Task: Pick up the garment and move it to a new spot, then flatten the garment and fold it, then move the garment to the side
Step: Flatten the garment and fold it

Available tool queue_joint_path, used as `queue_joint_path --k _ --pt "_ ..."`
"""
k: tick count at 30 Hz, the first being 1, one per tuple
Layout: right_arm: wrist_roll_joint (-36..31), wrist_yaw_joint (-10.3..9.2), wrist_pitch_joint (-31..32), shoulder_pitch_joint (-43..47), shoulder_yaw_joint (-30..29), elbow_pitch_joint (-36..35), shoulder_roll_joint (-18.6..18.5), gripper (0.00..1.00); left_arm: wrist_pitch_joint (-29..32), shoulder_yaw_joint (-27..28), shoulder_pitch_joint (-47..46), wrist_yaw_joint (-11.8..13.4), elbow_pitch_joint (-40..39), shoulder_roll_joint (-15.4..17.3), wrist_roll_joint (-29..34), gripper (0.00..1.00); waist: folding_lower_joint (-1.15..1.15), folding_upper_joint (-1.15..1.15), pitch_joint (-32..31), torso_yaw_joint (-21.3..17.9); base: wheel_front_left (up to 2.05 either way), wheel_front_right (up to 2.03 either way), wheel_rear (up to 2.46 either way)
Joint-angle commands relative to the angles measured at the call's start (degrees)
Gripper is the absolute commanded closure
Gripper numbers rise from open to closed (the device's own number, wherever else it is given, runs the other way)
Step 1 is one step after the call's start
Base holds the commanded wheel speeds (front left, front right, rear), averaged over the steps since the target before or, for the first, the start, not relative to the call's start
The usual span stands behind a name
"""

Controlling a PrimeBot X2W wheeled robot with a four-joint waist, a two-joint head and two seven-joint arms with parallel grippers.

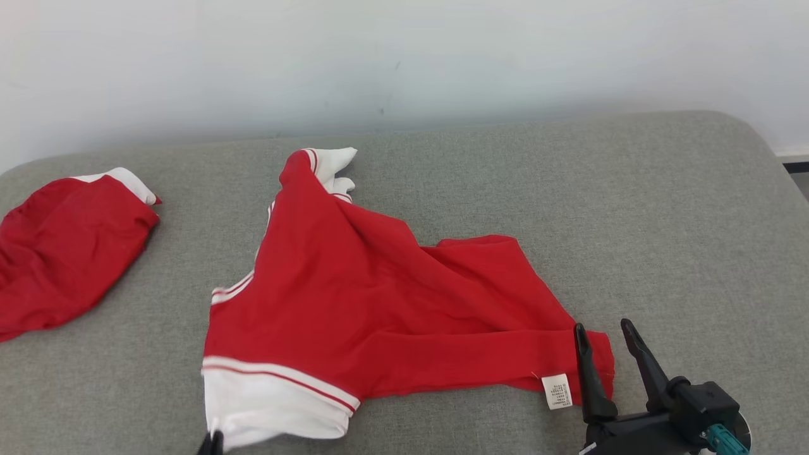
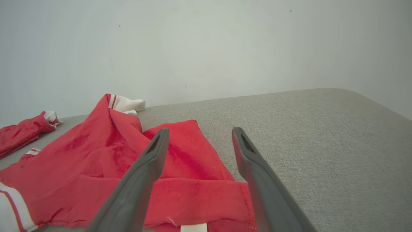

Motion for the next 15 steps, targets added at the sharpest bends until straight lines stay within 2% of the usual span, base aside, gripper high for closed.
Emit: queue_joint_path --k 1,2,3,8,15 --pt "-0.2 -0.15 0.0 0.8 0.1 0.1 0.0 0.00 0.0 0.4 1.6 0.4 -0.3 -0.4 -0.4 1.00 0.01 0.00 -0.5 0.3 0.00 0.00 0.00" --pt "-0.3 -0.15 0.0 1.0 0.1 0.3 0.0 0.00 0.0 0.4 3.0 0.7 -0.1 -0.7 -0.3 0.62 0.01 0.00 -0.8 0.3 0.00 0.00 0.00" --pt "-0.4 -0.15 0.0 1.0 0.1 0.3 0.0 0.00 0.0 0.9 3.2 1.0 -0.6 -0.9 0.0 0.00 0.01 0.00 -0.9 0.3 0.00 0.00 0.00" --pt "-0.6 -0.15 0.0 1.2 0.1 0.7 0.0 0.00 0.0 3.6 3.6 1.1 -3.3 -2.6 1.8 0.00 0.01 0.00 -2.0 0.3 0.00 0.00 0.00" --pt "-0.7 -0.15 0.0 1.1 0.7 0.9 -0.2 0.00 0.0 10.3 1.9 0.5 -7.3 -6.8 6.5 0.00 0.01 0.00 -3.0 -0.4 0.00 0.00 0.00"
